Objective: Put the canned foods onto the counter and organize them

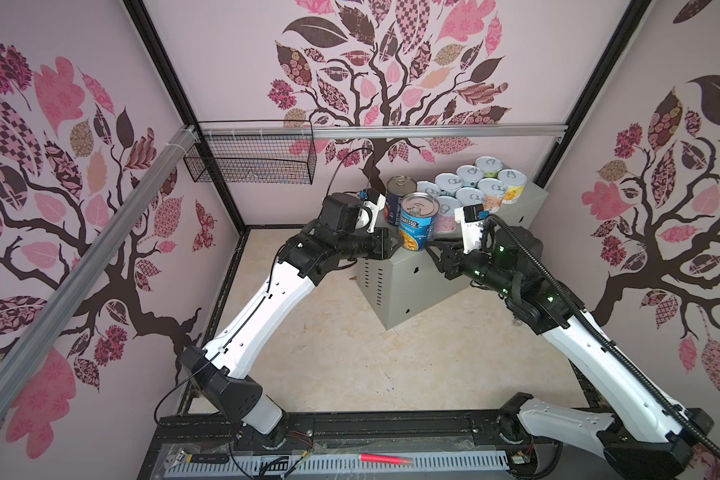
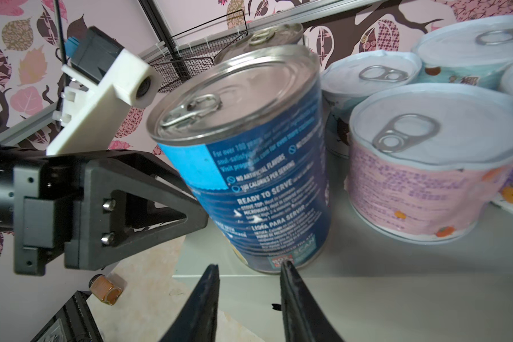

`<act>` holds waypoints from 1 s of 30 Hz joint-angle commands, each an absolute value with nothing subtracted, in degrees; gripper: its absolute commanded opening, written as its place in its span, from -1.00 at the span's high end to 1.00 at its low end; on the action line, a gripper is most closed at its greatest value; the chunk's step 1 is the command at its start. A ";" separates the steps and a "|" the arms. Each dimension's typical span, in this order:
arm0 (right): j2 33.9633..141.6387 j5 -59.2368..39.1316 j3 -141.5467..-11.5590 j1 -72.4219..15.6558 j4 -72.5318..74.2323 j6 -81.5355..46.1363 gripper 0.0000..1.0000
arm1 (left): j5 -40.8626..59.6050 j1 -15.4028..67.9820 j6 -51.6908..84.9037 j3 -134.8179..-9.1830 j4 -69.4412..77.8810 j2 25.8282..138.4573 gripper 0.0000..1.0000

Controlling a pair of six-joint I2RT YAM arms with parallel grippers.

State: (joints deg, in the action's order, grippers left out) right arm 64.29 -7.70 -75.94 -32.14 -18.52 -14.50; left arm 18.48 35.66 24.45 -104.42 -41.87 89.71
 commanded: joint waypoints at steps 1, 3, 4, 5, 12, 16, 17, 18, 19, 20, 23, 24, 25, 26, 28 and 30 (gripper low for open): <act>65.78 -10.96 -77.34 -31.22 -16.73 -16.56 0.26 | 18.80 35.86 24.69 -107.57 -39.66 90.83 0.20; 66.41 -11.26 -77.74 -30.70 -16.80 -16.73 0.26 | 18.98 35.89 24.78 -107.73 -39.53 91.30 0.21; 66.57 -11.43 -77.86 -30.52 -16.79 -16.83 0.26 | 19.06 35.91 24.78 -107.82 -39.46 91.46 0.21; 66.76 -11.66 -77.89 -30.27 -16.74 -16.95 0.26 | 19.07 35.87 24.78 -107.92 -39.43 91.69 0.21; 67.16 -12.69 -77.94 -29.59 -16.47 -16.96 0.23 | 19.01 35.92 24.69 -107.64 -39.44 91.67 0.21; 66.22 -13.44 -77.50 -29.61 -15.98 -16.74 0.22 | 17.99 35.86 24.23 -107.34 -40.37 89.99 0.19; 65.76 -13.51 -77.45 -29.54 -15.96 -16.79 0.22 | 17.70 35.89 24.16 -107.33 -40.78 89.36 0.18; 65.30 -13.53 -77.35 -29.60 -16.02 -16.72 0.21 | 17.36 35.91 23.96 -107.24 -41.25 88.62 0.18; 64.61 -13.45 -77.28 -29.59 -16.13 -16.64 0.20 | 16.87 35.87 23.77 -107.20 -41.83 87.72 0.17; 63.78 -13.14 -77.22 -29.53 -16.33 -16.61 0.18 | 16.31 35.89 23.50 -107.02 -42.40 86.61 0.16; 60.77 -11.20 -76.02 -29.57 -17.23 -16.58 0.15 | 14.19 35.71 22.81 -105.47 -44.28 82.70 0.12; 59.76 -10.62 -75.60 -29.58 -17.76 -16.60 0.14 | 13.54 35.56 22.76 -104.53 -44.90 81.28 0.10; 58.64 -9.94 -75.11 -29.53 -18.58 -16.61 0.13 | 13.04 35.24 22.63 -103.27 -45.48 79.56 0.07; 57.55 -9.18 -74.54 -29.61 -19.58 -16.53 0.11 | 12.44 34.87 22.74 -101.64 -45.99 77.77 0.02; 55.62 -7.41 -73.08 -29.53 -21.80 -16.11 0.02 | 12.26 33.56 22.67 -97.89 -46.60 74.41 -0.06; 53.92 -5.27 -71.14 -29.53 -24.53 -15.53 -0.05 | 12.30 31.87 22.63 -93.72 -47.28 70.44 -0.12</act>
State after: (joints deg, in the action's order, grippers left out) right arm 56.34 -9.02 -72.79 -29.82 -19.92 -16.27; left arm 13.76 33.52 23.55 -98.70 -44.73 73.12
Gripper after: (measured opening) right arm 0.514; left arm 0.551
